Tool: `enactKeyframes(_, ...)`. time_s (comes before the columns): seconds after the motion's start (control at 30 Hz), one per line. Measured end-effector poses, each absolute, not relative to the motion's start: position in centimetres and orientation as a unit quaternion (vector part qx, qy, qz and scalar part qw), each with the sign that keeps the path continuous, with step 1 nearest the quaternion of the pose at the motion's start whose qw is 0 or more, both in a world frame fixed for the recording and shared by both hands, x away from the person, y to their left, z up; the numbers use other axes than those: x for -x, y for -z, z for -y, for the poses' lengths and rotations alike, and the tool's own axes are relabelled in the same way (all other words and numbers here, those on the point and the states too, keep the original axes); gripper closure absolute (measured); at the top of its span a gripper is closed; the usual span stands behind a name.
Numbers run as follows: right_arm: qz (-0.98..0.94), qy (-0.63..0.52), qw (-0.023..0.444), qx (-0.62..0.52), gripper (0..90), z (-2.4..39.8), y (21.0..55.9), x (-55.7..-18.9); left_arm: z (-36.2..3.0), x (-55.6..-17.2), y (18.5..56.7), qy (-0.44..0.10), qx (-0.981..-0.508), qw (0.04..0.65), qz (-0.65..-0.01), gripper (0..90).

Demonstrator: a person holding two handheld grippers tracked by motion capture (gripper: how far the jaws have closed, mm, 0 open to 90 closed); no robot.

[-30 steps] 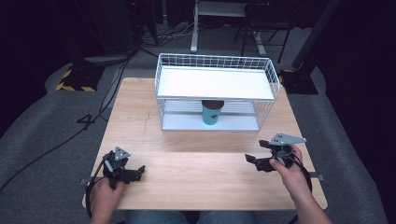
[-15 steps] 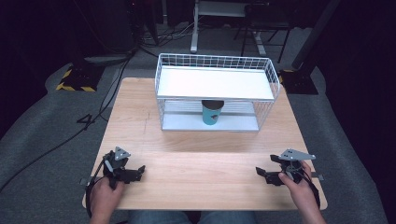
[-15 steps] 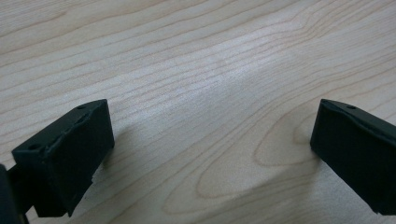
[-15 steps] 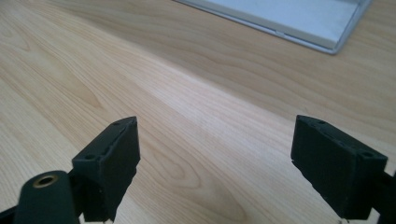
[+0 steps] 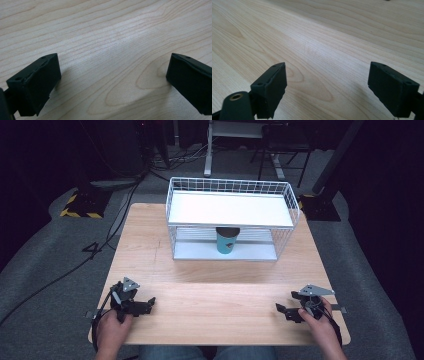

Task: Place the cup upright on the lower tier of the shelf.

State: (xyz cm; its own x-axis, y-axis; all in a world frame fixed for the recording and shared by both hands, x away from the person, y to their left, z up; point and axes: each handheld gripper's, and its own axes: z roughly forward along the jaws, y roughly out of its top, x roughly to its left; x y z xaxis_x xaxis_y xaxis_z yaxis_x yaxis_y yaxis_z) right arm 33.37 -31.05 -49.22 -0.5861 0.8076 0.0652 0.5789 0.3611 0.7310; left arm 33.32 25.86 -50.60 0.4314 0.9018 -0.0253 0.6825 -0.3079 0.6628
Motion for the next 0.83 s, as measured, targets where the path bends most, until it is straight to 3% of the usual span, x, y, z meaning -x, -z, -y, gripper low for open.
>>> enactKeyframes(0.83, -0.824, -0.359, 0.178, -0.402, 14.2, 30.6, 50.5, -33.3, -25.9, -33.3, 50.6, -0.179, -0.789, 0.307, -0.501, 0.0)
